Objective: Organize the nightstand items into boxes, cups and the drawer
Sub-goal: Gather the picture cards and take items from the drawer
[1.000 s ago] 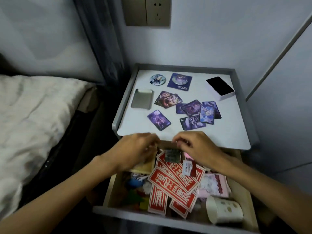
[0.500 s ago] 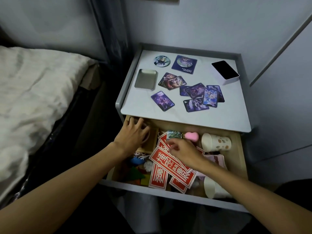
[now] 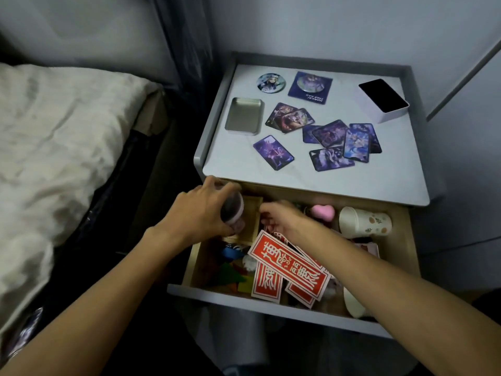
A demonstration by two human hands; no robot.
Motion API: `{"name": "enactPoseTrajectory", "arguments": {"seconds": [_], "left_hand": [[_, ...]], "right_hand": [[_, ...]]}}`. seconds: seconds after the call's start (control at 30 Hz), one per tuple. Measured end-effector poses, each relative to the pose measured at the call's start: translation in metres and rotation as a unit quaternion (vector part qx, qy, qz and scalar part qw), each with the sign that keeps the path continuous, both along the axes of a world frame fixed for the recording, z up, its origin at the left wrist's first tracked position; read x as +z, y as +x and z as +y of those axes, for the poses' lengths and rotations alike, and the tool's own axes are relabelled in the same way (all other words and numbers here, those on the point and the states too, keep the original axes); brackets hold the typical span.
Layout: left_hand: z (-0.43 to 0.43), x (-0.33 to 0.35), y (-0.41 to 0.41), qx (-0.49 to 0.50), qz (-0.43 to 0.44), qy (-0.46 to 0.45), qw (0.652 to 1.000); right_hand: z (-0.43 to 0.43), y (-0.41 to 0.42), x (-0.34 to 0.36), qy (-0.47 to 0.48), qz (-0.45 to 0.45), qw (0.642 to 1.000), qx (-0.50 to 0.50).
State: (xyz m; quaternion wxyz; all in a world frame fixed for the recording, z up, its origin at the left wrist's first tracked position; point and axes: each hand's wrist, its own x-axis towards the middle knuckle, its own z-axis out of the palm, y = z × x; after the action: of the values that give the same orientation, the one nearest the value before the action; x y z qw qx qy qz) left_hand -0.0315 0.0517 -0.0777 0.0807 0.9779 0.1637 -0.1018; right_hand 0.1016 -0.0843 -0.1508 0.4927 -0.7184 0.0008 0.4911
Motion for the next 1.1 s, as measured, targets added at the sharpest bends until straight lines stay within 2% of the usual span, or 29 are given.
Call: {"name": "enactPoseTrajectory", "arguments": {"seconds": [0.1, 0.2, 0.4, 0.5, 0.6, 0.7, 0.77, 0.83, 0.9, 1.0, 1.1], "left_hand": [[0.005, 0.006, 0.001, 0.024, -0.007, -0.033, 0.999], [0.008, 0.006, 0.002, 0.029, -0.006, -0.056, 0.998], [0.012, 0.028, -0.008, 0.067, -0.049, -0.152, 0.985], [0.009, 0.043, -0.014, 0.082, -0.098, -0.254, 0.959], [0.002, 0.061, -0.015, 0.102, -0.162, -0.348, 0.918], [-0.003, 0.077, -0.002, 0.121, -0.228, -0.396, 0.882], [-0.002, 0.083, 0.012, 0.132, -0.256, -0.402, 0.869], [0.001, 0.085, 0.029, 0.140, -0.267, -0.393, 0.868], [0.002, 0.082, 0.046, 0.147, -0.267, -0.352, 0.885], [0.004, 0.076, 0.072, 0.162, -0.274, -0.282, 0.905], [0.017, 0.067, 0.097, 0.196, -0.294, -0.279, 0.893]], "right_hand": [[0.002, -0.008, 0.006, -0.010, -0.061, 0.995, 0.078], [0.006, -0.013, 0.006, 0.005, -0.080, 0.993, 0.090], [-0.016, -0.023, 0.023, 0.071, -0.272, 0.954, 0.103], [-0.036, -0.025, 0.034, 0.097, -0.322, 0.937, 0.091], [-0.047, -0.021, 0.053, 0.139, -0.344, 0.927, 0.061], [-0.055, -0.009, 0.077, 0.158, -0.397, 0.904, 0.027], [-0.060, 0.005, 0.092, 0.145, -0.429, 0.891, -0.011], [-0.064, 0.024, 0.103, 0.130, -0.424, 0.894, -0.057], [-0.068, 0.048, 0.104, 0.108, -0.397, 0.906, -0.098], [-0.068, 0.086, 0.098, 0.099, -0.288, 0.940, -0.154], [-0.054, 0.130, 0.096, 0.112, -0.188, 0.952, -0.216]]}}
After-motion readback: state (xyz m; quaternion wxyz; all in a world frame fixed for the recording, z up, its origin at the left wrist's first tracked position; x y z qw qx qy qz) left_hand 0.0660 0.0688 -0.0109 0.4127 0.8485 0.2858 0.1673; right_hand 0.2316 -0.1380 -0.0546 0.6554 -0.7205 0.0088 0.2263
